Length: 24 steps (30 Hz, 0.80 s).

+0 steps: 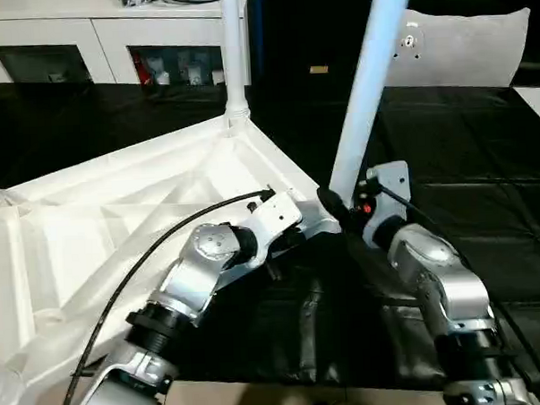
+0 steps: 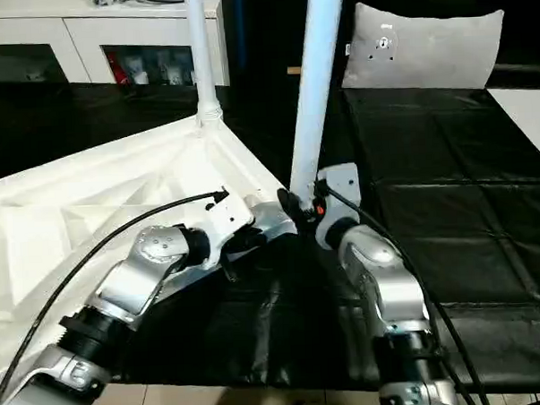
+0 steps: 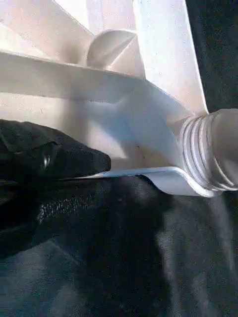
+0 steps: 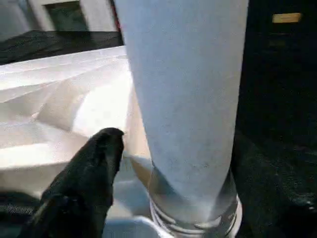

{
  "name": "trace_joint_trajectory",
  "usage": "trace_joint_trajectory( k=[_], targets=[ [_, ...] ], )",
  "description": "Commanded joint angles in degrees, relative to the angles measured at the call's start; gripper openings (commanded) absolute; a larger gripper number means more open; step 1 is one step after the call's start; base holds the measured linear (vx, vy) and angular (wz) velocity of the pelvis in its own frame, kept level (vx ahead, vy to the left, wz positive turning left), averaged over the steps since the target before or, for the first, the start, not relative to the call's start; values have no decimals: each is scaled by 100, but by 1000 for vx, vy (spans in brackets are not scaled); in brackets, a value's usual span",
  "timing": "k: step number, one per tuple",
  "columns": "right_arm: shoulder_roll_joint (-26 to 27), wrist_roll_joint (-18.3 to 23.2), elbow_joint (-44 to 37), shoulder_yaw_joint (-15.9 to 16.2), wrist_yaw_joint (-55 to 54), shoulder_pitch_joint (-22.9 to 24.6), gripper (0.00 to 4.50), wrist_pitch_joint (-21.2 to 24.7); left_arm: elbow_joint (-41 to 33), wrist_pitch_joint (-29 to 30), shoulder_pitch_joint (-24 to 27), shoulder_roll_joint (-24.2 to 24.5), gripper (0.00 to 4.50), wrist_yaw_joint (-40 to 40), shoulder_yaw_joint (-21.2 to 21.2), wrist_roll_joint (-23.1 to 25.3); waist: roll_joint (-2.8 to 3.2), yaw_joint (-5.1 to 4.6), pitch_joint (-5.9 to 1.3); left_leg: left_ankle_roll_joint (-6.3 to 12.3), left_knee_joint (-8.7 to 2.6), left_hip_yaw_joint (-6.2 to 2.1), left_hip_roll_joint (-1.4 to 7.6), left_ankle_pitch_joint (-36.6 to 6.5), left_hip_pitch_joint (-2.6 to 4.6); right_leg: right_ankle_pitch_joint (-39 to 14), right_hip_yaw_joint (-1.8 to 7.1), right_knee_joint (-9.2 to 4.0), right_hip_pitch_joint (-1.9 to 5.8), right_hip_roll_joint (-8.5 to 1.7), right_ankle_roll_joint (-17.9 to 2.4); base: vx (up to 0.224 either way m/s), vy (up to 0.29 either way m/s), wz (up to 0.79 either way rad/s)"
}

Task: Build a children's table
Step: Rotate leg to tighten

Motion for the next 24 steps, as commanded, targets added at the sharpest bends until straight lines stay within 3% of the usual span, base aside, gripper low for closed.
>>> trace_joint_trajectory(
  k=[1,5,7,10,13,16,22,23,24],
  targets=[
    [-181,159,-135,45,406,41,386,-160,-143,-227,1,163,0,-256,-107,-16,-9,25,-359,595,-347,99,102,-397,-121,-1640,316,-410,460,-360,-781,0,0,0],
    [-729,313,-131,-66,1165,47,422,-273,-100,-548,68,410,0,-680,-139,-118,-20,41,-360,616,-341,98,107,-423,-128,-1557,326,-392,471,-357,-810,0,0,0],
    [-1153,373,-165,47,1860,94,445,-328,-112,-832,129,636,0,-1119,-237,-200,-16,60,-373,697,-321,97,100,-379,-137,-1446,321,-379,485,-361,-863,0,0,0],
    [-1450,467,-201,147,2359,137,445,-308,-100,-1073,163,826,0,-1422,-330,-225,-19,72,-369,761,-321,102,115,-277,-130,-1286,328,-357,470,-355,-936,0,0,0],
    [-1823,686,-282,293,3046,192,445,-119,-60,-1410,168,1085,0,-1904,-425,-312,-19,111,-360,821,-328,100,120,-396,-116,-1581,316,-392,467,-361,-871,0,0,0],
    [-2126,680,-276,525,3579,200,445,-191,-26,-1678,161,1343,0,-2471,-507,-443,-13,155,-350,724,-338,104,133,-423,-97,-1781,313,-404,438,-363,-843,0,0,0],
    [-2294,792,-245,686,4159,194,430,-214,22,-1919,101,1579,0,-3071,-598,-572,-26,193,-361,680,-343,101,154,-433,-102,-1556,327,-355,458,-376,-977,0,0,0],
    [-2324,813,-238,721,4240,186,430,-175,27,-1925,79,1613,0,-3186,-621,-602,-72,189,-360,687,-342,111,155,-414,-105,-1548,327,-357,456,-369,-975,0,0,0],
    [-2355,806,-241,776,4314,182,419,-144,38,-1949,54,1644,0,-3273,-646,-605,-43,209,-362,687,-343,102,159,-371,-102,-1525,328,-340,456,-375,-993,0,0,0]
  ],
)
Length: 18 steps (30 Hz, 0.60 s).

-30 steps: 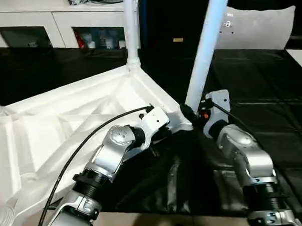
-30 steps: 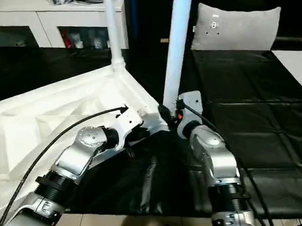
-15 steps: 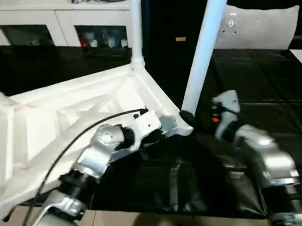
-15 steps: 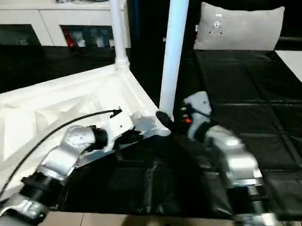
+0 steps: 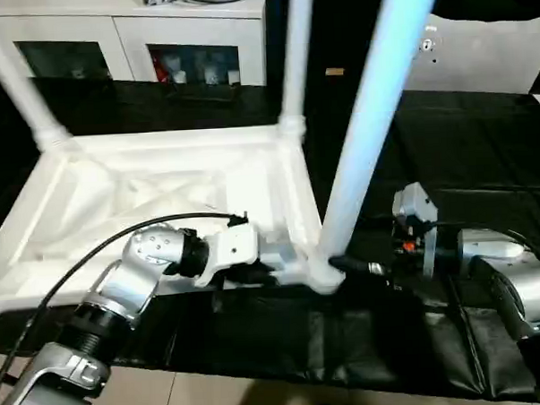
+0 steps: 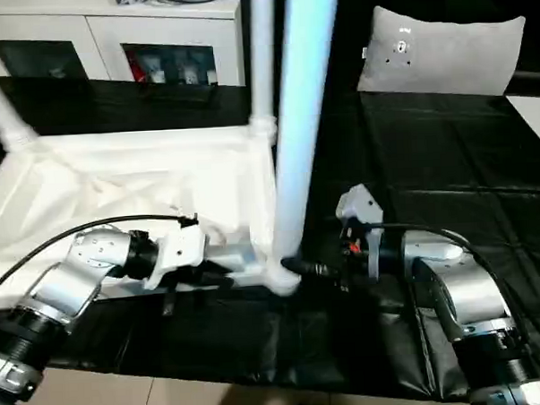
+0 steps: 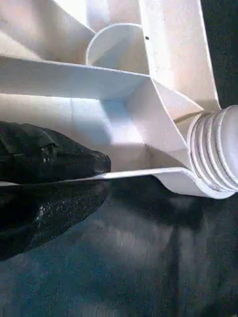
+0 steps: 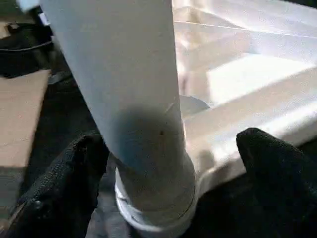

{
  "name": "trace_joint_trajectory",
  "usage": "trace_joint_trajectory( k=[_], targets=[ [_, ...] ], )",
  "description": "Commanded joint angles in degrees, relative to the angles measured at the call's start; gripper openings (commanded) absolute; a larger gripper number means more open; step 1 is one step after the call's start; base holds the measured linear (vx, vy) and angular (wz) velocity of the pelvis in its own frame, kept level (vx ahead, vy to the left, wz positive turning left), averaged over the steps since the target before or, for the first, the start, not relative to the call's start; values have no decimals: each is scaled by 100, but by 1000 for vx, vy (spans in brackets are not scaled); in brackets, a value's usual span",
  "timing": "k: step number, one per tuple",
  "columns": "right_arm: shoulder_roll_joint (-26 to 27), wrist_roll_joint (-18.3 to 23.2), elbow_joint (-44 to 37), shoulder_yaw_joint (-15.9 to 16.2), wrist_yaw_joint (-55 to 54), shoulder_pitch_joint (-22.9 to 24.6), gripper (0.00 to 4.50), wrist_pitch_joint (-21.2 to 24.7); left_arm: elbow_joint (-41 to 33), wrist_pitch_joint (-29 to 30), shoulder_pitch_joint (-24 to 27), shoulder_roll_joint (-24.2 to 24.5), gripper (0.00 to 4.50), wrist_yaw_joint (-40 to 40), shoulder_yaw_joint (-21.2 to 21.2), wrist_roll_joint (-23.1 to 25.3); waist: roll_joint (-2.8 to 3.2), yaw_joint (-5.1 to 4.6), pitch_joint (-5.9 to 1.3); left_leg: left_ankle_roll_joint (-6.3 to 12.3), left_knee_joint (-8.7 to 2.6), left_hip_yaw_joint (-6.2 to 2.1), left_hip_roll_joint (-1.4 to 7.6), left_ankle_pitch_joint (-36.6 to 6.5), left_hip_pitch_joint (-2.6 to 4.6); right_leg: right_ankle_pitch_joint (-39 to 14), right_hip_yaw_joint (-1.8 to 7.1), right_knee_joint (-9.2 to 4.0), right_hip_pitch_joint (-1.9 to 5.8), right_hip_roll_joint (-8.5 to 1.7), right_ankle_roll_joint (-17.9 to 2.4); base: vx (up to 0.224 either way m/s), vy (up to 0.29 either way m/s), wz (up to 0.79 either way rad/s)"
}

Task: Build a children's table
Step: Rotate leg to tighten

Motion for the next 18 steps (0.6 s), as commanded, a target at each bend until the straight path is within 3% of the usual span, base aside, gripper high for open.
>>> trace_joint_trajectory(
  k=[1,3,4,9,18],
  targets=[
    [-121,45,-60,127,191,-20,409,39,90,-211,-103,79,0,-352,-300,123,-47,10,-366,686,-353,108,148,-357,-99,-1529,325,-349,448,-367,-992,0,0,0],
    [-107,89,-63,155,249,-34,392,78,151,-281,-138,81,0,-373,-311,128,-47,27,-362,677,-351,115,137,-347,-101,-1632,322,-367,446,-368,-931,0,0,0],
    [-102,120,-68,163,283,-40,383,106,169,-295,-148,74,0,-393,-308,122,-87,29,-368,670,-349,122,138,-334,-100,-1655,324,-369,448,-368,-902,0,0,0],
    [-76,241,-87,212,424,-49,345,264,212,-331,-177,34,0,-425,-294,117,-64,87,-367,619,-354,120,151,-323,-94,-1687,325,-359,438,-371,-879,0,0,0],
    [-86,372,-182,264,518,30,269,442,311,-418,-208,30,0,-403,-297,129,-57,95,-367,574,-354,118,142,-327,-101,-1716,318,-367,449,-368,-834,0,0,0]
  ],
)
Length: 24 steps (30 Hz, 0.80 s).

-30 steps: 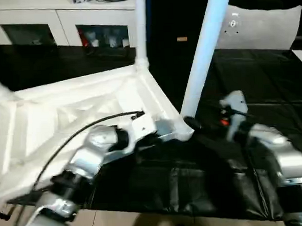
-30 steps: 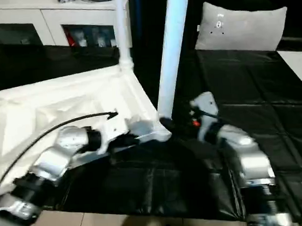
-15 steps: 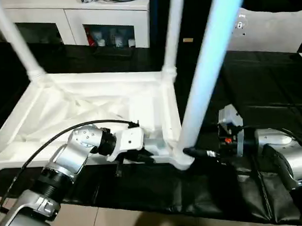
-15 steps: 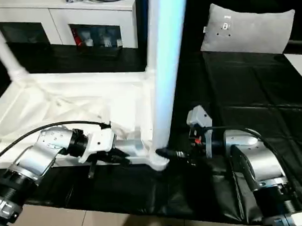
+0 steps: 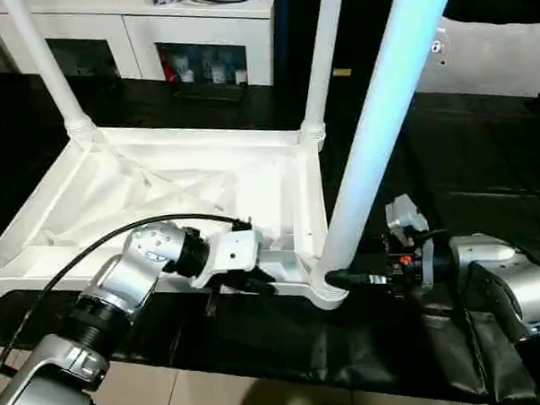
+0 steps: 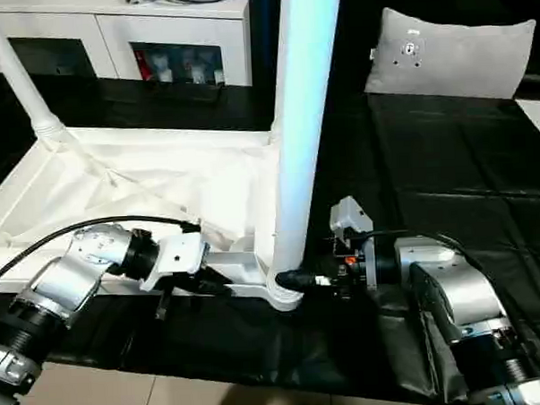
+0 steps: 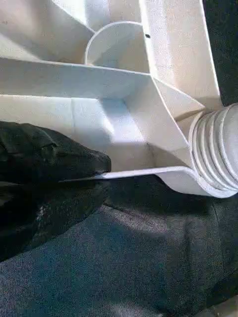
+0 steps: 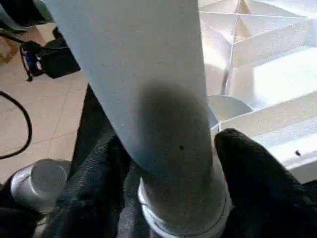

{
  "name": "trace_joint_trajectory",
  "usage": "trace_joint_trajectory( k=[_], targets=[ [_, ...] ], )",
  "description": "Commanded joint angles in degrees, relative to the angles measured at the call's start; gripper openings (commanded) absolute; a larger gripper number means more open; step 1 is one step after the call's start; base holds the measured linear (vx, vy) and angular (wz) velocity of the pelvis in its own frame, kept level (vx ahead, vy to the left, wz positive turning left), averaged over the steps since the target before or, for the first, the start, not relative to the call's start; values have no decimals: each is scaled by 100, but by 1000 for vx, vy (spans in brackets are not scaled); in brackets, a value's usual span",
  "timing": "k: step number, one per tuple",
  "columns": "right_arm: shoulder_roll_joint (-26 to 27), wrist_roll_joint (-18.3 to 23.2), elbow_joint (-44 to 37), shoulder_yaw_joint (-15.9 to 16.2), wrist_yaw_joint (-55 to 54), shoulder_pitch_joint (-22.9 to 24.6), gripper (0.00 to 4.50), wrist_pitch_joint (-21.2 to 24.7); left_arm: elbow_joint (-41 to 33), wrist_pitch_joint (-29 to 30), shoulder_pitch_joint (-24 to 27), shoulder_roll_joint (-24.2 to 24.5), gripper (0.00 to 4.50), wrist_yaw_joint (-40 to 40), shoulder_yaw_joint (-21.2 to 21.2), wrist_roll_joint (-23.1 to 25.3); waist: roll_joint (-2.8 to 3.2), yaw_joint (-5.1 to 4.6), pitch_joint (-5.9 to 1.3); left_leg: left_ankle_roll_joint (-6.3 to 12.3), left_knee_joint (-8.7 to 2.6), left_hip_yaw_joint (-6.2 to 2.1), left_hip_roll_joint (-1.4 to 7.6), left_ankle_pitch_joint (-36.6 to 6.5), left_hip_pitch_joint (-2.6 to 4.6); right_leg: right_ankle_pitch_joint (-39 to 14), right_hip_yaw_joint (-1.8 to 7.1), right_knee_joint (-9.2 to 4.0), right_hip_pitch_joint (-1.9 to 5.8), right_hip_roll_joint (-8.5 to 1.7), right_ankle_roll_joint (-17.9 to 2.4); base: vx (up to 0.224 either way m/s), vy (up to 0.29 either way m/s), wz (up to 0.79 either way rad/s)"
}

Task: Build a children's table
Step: Rotate leg to tighten

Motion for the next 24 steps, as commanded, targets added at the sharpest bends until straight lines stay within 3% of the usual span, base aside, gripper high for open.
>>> trace_joint_trajectory(
  k=[1,4,8,9,11,12,14,15,16,21,24],
  targets=[
    [-45,129,-177,61,42,41,251,84,55,-85,-26,10,0,-165,-168,140,-56,-11,-365,574,-354,118,138,-330,-101,-1720,319,-372,444,-365,-834,0,0,0],
    [-28,174,-221,54,29,65,225,146,65,-82,-22,7,0,-157,-163,131,-57,-12,-369,572,-354,112,139,-280,-106,-1669,320,-362,448,-365,-832,0,0,0],
    [181,373,-474,-42,-318,182,212,591,3,196,14,-97,0,48,-70,64,-26,-6,-358,552,-358,110,141,-243,-105,-1567,329,-353,448,-357,-851,0,0,0],
    [396,343,-598,-84,-745,210,208,749,-51,567,1,-263,0,422,29,86,-19,-18,-343,506,-367,111,140,-345,-98,-1674,320,-380,439,-356,-838,0,0,0],
    [481,304,-640,-88,-921,218,207,770,-64,704,-8,-337,0,572,70,90,-23,-38,-311,400,-389,116,125,-547,-79,-2075,307,-434,430,-361,-731,0,0,0],
    [814,-37,-610,-78,-1707,167,207,779,-139,1127,-34,-608,0,988,190,50,-26,-57,-281,316,-395,129,103,-728,-60,-2499,293,-492,406,-354,-597,0,0,0],
    [1026,-218,-566,-64,-2178,117,205,883,-204,1383,-53,-789,0,1222,235,28,-39,-75,-274,198,-391,120,53,-852,-35,-3067,248,-577,406,-363,-328,0,0,0],
    [1175,-324,-533,-68,-2475,85,205,919,-220,1548,-76,-913,0,1408,262,40,-38,-105,-272,197,-404,106,44,-863,-60,-3188,238,-596,418,-355,-209,0,0,0],
    [1359,-394,-504,-97,-2788,52,204,975,-208,1694,-112,-1057,0,1639,293,74,-36,-164,-269,179,-405,105,56,-917,-51,-3160,237,-604,386,-341,-187,0,0,0],
    [2280,-840,-306,-343,-4508,-211,199,1192,51,2249,-346,-1775,0,2864,495,325,-36,-317,-286,192,-383,79,15,-1038,-64,-3242,203,-644,380,-344,-88,0,0,0],
    [2658,-1095,-6,-436,-5214,-410,199,732,167,2433,-449,-2168,0,3562,685,405,-28,-337,-314,256,-381,84,15,-878,-87,-2976,212,-632,387,-347,-157,0,0,0]
  ],
)
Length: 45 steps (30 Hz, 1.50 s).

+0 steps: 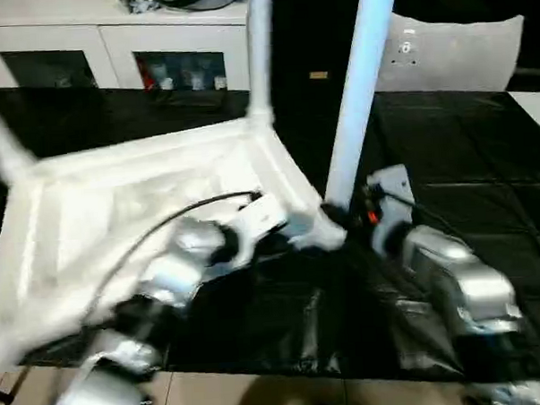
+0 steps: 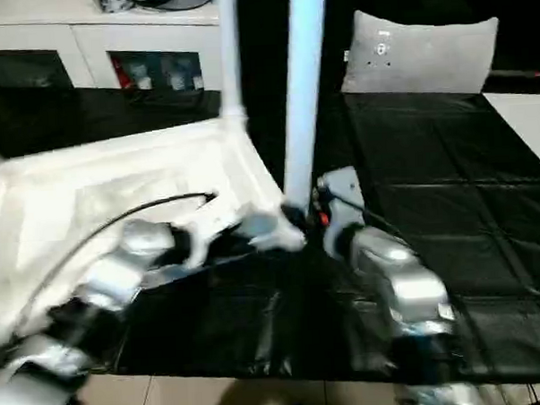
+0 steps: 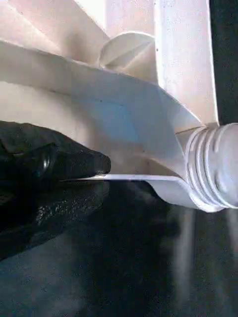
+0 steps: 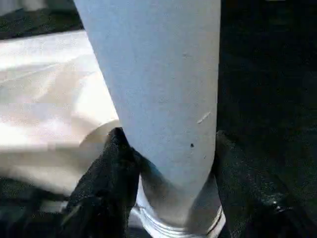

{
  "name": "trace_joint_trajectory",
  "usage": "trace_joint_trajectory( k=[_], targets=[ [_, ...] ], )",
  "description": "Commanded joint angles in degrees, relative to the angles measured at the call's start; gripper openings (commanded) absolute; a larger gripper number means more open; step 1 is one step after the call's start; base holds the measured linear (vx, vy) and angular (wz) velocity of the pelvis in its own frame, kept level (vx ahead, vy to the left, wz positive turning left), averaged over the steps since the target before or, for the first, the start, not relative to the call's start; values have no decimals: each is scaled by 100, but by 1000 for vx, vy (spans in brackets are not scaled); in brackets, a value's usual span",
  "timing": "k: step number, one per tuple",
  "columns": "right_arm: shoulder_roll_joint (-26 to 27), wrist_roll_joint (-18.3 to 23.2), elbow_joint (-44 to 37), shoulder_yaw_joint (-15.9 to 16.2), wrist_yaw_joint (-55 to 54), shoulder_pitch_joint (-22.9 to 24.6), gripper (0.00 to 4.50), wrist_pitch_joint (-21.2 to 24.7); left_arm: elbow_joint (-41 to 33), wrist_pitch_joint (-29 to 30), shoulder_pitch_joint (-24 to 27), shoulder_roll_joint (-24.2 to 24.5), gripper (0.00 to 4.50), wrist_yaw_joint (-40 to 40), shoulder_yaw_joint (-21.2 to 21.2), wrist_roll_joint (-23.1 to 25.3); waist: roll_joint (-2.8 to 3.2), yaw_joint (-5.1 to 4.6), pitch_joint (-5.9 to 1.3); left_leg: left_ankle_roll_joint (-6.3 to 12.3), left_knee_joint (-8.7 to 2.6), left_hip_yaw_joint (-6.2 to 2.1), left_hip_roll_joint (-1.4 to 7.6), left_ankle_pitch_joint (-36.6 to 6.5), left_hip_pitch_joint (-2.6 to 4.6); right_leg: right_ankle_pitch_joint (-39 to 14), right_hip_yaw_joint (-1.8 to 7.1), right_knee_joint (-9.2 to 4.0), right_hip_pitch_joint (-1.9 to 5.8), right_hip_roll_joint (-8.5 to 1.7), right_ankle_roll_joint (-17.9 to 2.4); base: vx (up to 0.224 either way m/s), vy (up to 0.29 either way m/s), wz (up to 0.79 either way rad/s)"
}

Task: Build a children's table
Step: Rotate leg to tighten

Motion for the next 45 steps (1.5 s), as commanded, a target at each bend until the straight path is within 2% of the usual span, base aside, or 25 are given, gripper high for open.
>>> trace_joint_trajectory(
  k=[1,2,4,6,7,8,9,10,12,14,16,19,20,22,27,31,36,37,38,40,41,45],
  targets=[
    [293,65,172,489,45,-89,199,-238,-69,-8,-248,-347,0,500,25,-65,-44,12,-322,304,-393,82,35,-850,-115,-2874,226,-567,347,-342,-191,0,0,0],
    [350,42,183,459,-8,-96,199,-337,-94,7,-248,-377,0,533,28,-30,-41,24,-333,371,-402,78,54,-734,-129,-2611,247,-530,359,-346,-275,0,0,0],
    [473,133,166,315,-15,-85,266,-451,-155,9,-240,-384,0,536,26,15,-40,21,-348,449,-406,78,75,-576,-143,-2195,274,-469,373,-335,-435,0,0,0],
    [486,173,123,237,27,-51,284,-507,-201,1,-225,-328,0,503,13,28,-42,41,-384,553,-389,85,77,-298,-150,-1582,307,-379,403,-341,-677,0,0,0],
    [428,177,106,236,117,-22,284,-559,-226,-53,-206,-261,0,440,-5,34,-46,48,-398,582,-384,84,77,-201,-155,-1421,310,-357,418,-341,-732,0,0,0],
    [374,188,91,239,209,0,284,-595,-247,-90,-185,-210,0,356,-14,19,-40,61,-425,646,-366,80,81,36,-162,-1030,321,-294,435,-344,-862,0,0,0],
    [347,188,92,241,251,12,302,-634,-262,-107,-171,-184,0,313,-17,14,-43,66,-442,741,-338,79,73,259,-182,-663,326,-248,440,-340,-966,0,0,0],
    [289,190,80,243,329,38,314,-685,-284,-142,-145,-135,0,258,-19,9,-42,70,-447,840,-322,82,72,369,-193,-445,326,-219,439,-342,-1062,0,0,0],
    [121,275,62,230,570,93,334,-781,-315,-254,-94,-2,0,120,-36,-21,-33,75,-458,955,-304,83,77,410,-200,-370,317,-207,440,-344,-1136,0,0,0],
    [-165,334,20,232,977,157,358,-881,-347,-450,-27,186,0,-142,-89,-52,-34,75,-437,1004,-308,100,87,267,-197,-578,313,-242,425,-338,-1132,0,0,0],
    [-426,339,19,234,1324,196,368,-976,-391,-547,31,337,0,-375,-146,-72,-32,84,-423,967,-315,104,95,60,-204,-899,308,-275,428,-348,-1065,0,0,0],
    [-899,506,60,134,1999,194,393,-1033,-442,-857,117,611,0,-875,-271,-131,-33,95,-394,845,-332,103,107,-268,-191,-1435,297,-341,414,-349,-900,0,0,0],
    [-1214,619,43,142,2517,204,403,-1026,-462,-1047,164,758,0,-1206,-332,-199,-27,102,-405,792,-333,107,121,-333,-183,-1554,305,-339,405,-353,-864,0,0,0],
    [-1425,669,11,190,2838,223,431,-1018,-474,-1112,185,853,0,-1394,-375,-226,-36,124,-396,785,-335,103,133,-384,-186,-1594,308,-343,401,-349,-840,0,0,0],
    [-1960,795,-3,346,3657,259,431,-1025,-500,-1564,251,1186,0,-2048,-565,-289,-38,219,-403,682,-340,115,136,-486,-140,-1837,309,-369,372,-357,-808,0,0,0],
    [-2307,925,-7,570,4459,305,431,-1068,-525,-1814,289,1410,0,-2614,-694,-393,-57,259,-398,695,-342,117,149,-491,-148,-1728,317,-345,384,-362,-848,0,0,0],
    [-2440,1095,71,679,4951,265,386,-940,-569,-1963,293,1610,0,-3113,-817,-476,-45,343,-403,681,-347,121,176,-445,-127,-1773,316,-334,364,-365,-868,0,0,0],
    [-2451,1092,87,698,4988,257,378,-949,-556,-1986,283,1631,0,-3162,-822,-485,-64,349,-406,669,-344,120,179,-436,-126,-1744,315,-327,363,-366,-883,0,0,0],
    [-2478,1112,130,755,5107,233,369,-949,-447,-2108,214,1696,0,-3247,-839,-467,-51,362,-405,666,-344,118,176,-444,-130,-1731,311,-325,365,-366,-899,0,0,0],
    [-2486,1168,143,791,5228,220,359,-888,-334,-2217,149,1741,0,-3289,-849,-423,-57,358,-403,635,-343,121,164,-470,-138,-1771,305,-330,375,-359,-854,0,0,0],
    [-2507,1216,111,827,5331,221,341,-809,-296,-2242,119,1755,0,-3338,-839,-426,-85,350,-391,624,-348,126,163,-488,-145,-1813,307,-335,374,-359,-831,0,0,0],
    [-2552,1299,55,888,5469,227,310,-659,-265,-2257,76,1775,0,-3419,-826,-447,-79,361,-395,591,-344,127,156,-444,-148,-1931,303,-344,381,-363,-755,0,0,0]
  ],
)
